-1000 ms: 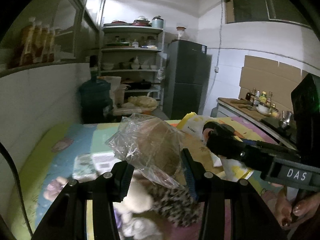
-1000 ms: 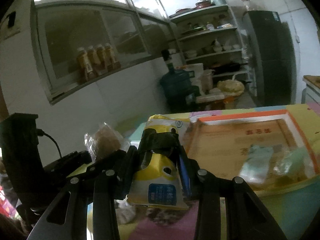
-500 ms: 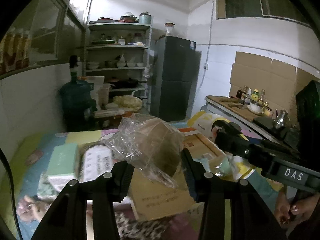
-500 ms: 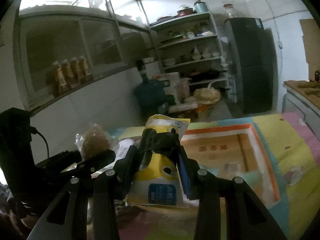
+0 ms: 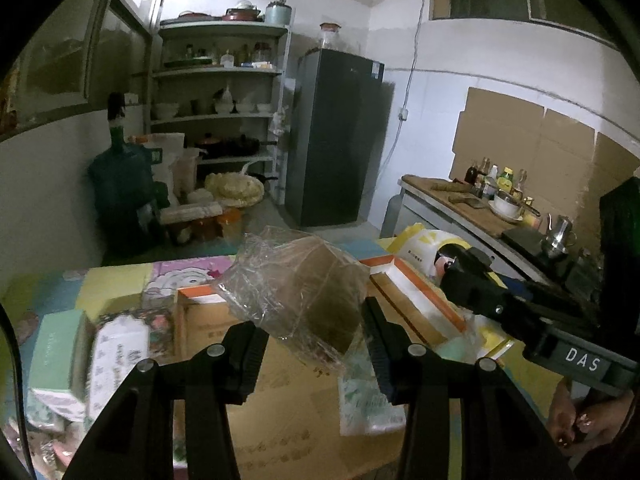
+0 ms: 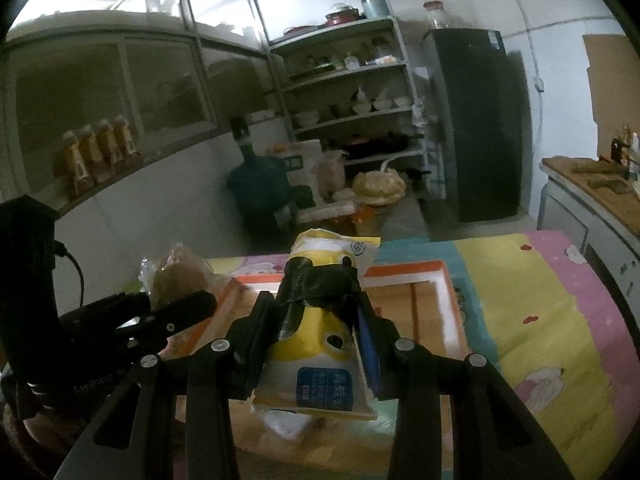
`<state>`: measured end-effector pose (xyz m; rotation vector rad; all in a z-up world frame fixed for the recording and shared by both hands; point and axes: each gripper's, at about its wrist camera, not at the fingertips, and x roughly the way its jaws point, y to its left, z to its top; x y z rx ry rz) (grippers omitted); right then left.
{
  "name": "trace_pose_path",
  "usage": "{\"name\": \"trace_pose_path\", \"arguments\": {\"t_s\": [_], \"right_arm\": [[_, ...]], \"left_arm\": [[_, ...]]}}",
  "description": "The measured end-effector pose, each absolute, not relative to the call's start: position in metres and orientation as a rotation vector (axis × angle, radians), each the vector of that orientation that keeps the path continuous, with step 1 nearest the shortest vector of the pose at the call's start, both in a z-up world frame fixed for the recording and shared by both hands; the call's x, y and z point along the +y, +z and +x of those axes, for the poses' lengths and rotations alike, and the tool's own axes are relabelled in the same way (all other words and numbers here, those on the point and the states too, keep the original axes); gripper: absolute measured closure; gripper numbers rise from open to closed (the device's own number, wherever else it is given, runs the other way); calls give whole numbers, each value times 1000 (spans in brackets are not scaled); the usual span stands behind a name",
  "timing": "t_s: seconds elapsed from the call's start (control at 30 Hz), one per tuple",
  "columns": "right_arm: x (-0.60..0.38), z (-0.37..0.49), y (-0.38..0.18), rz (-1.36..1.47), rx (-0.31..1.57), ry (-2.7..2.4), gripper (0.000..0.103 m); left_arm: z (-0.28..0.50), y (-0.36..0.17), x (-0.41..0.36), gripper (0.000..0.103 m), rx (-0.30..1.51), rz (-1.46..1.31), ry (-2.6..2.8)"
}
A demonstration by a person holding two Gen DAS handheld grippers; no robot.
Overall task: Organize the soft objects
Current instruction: 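Carry both items over the tray and lower them inside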
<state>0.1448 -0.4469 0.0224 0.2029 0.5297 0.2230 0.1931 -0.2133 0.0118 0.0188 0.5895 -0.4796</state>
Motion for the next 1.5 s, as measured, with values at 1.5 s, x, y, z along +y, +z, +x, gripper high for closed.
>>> {"name": "trace_pose_path", "arguments": {"t_s": [1.5], "right_arm": [[-459, 265, -52, 172, 872, 178, 61]], "left_arm": [[310, -74, -251, 54, 1024, -50, -435]]}}
